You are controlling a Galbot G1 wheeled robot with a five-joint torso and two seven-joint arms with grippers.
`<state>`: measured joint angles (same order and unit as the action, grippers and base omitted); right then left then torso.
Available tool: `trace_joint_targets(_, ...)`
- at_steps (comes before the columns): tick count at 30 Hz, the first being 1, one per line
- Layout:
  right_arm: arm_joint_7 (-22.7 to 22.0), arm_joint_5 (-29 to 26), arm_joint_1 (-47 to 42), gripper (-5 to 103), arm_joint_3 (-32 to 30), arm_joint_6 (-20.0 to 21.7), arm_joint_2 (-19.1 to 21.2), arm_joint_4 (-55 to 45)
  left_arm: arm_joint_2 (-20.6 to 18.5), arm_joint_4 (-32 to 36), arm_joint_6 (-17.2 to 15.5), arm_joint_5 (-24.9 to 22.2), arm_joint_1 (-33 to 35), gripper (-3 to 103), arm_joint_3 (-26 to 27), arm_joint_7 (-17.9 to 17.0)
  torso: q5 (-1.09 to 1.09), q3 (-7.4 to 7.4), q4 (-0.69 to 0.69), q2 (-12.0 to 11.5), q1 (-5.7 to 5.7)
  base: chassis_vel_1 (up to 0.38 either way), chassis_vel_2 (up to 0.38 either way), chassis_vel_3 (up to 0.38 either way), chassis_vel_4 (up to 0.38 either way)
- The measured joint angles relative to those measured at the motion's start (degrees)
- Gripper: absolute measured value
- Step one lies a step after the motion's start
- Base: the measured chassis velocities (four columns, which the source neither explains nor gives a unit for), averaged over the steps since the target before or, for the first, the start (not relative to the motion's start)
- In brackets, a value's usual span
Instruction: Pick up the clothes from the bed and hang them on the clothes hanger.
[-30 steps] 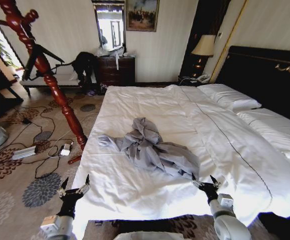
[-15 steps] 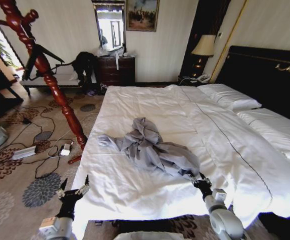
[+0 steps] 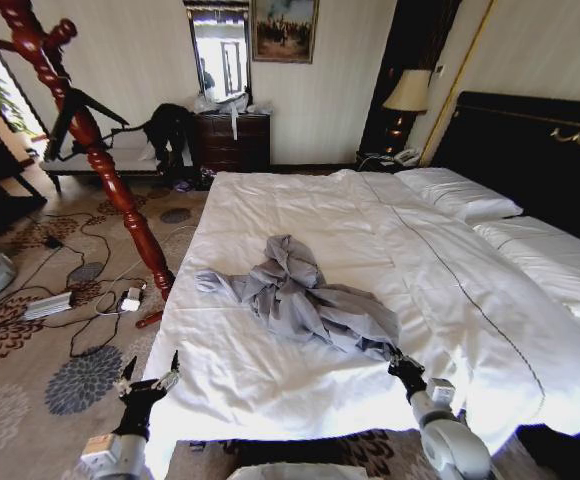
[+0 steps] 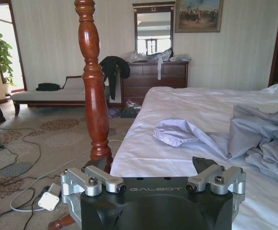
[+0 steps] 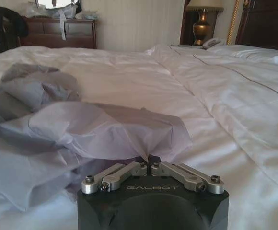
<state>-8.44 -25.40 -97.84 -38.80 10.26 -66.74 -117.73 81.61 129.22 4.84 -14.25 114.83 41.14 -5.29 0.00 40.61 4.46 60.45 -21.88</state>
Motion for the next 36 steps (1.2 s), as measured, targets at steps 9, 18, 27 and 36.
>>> trace_joint_targets(9,-1.91,-6.61,-1.32,0,-4.38,2.49,6.65,-10.80,-0.14,0.76,0.14,0.66,0.11,100,-1.49,0.13,0.00,0.00,0.00,0.00,0.00,0.000,0.000,0.000,0.000)
trace_joint_targets(18,-5.58,-20.17,-0.63,0,-13.15,6.45,15.83,-20.63,-0.18,1.45,0.42,1.46,0.32,100,-3.57,0.10,0.01,0.00,0.00,0.00,0.00,0.000,0.000,0.000,0.000)
trace_joint_targets(27,-9.84,-38.20,3.39,0,-28.82,9.78,29.01,-26.05,-0.77,1.95,0.42,1.48,0.32,100,-3.65,0.09,0.01,0.00,-0.01,0.00,0.00,0.000,0.000,0.000,0.000)
trace_joint_targets(36,-12.12,-51.84,-1.34,0,-41.35,12.40,31.58,-25.92,-0.81,1.78,0.19,1.13,0.09,100,-3.68,-0.08,-0.02,0.00,-0.01,0.00,0.00,0.000,0.000,0.000,0.000)
